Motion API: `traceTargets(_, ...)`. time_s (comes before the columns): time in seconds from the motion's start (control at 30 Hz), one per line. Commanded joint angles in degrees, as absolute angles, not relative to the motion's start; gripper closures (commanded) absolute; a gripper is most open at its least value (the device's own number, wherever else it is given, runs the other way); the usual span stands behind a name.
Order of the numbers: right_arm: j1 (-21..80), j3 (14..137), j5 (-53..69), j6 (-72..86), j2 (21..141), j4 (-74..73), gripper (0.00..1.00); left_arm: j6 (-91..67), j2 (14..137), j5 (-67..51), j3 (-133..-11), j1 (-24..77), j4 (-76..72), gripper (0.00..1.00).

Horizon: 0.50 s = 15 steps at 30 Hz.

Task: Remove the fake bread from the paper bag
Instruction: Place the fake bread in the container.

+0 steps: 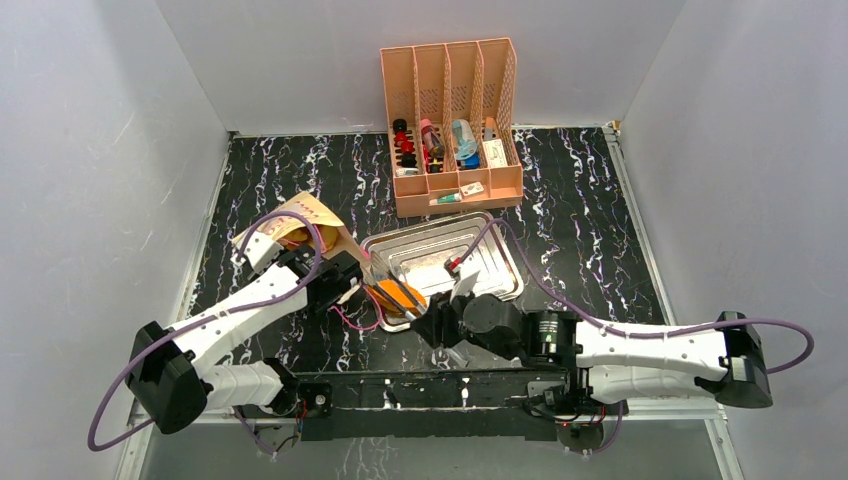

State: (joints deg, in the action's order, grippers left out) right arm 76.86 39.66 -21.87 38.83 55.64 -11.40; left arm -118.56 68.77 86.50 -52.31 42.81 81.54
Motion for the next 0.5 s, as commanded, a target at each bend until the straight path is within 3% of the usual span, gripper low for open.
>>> traceTargets(0.0,79.6,44.4,-21.5,37.5,58.3,-5.8,0.66,-121.6,68.7,91.0,-51.1,42.5,82.8,1.00)
traceTargets(0.27,81.4,45.1,-20.1,37.0,67.1,1.5,0.64,-122.0,68.8,90.3,-51.5,43.8,82.8,1.00)
traceTargets(0.47,81.0,51.1,-21.4,33.9,77.4,5.5,0.53,-123.0,68.8,89.3,-50.9,45.4,82.8,1.00)
